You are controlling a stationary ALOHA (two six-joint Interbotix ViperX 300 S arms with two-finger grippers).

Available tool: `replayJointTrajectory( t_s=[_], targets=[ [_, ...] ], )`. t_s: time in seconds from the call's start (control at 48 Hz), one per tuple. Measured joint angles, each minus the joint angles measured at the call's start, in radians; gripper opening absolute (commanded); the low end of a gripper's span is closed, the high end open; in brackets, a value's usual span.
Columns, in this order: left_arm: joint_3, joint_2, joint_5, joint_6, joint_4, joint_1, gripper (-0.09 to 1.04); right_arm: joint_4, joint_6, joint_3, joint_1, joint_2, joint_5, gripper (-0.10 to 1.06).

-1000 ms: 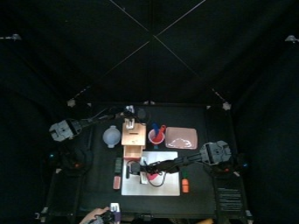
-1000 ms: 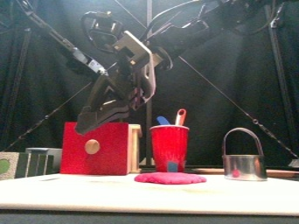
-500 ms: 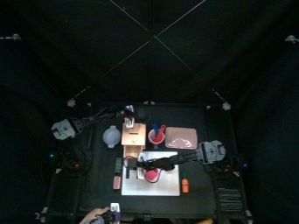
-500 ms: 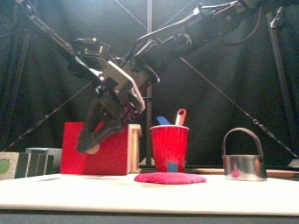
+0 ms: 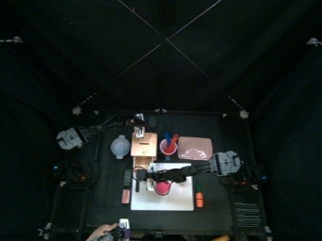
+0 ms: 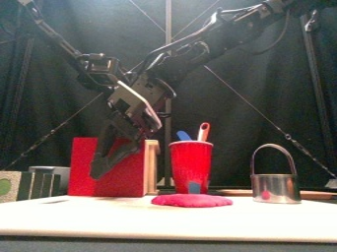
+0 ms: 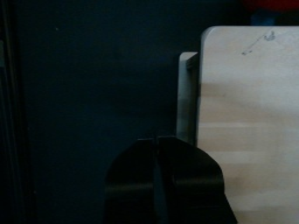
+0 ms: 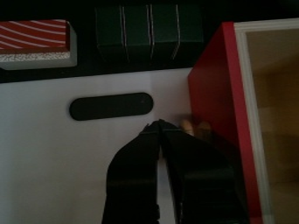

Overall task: Get the cutter from the drawer then cut the dough then place the extra dough in the bowl
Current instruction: Shut the drawer

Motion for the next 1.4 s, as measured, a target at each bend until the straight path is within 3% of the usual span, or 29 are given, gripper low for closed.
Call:
replayJointTrajectory(
  t_s=[0.917, 1.396],
  targets=[
    [0.012, 0.000, -0.003, 0.005, 0.002, 0.002, 0.36, -0.091, -0.002, -0.014, -0.124, 0.000, 0.011, 0.17],
    [0.017, -0.002, -0.006, 0.002, 0.003, 0.002, 0.36, -0.100, -0.003, -0.020, -0.133, 0.002, 0.011, 0.17]
  ],
)
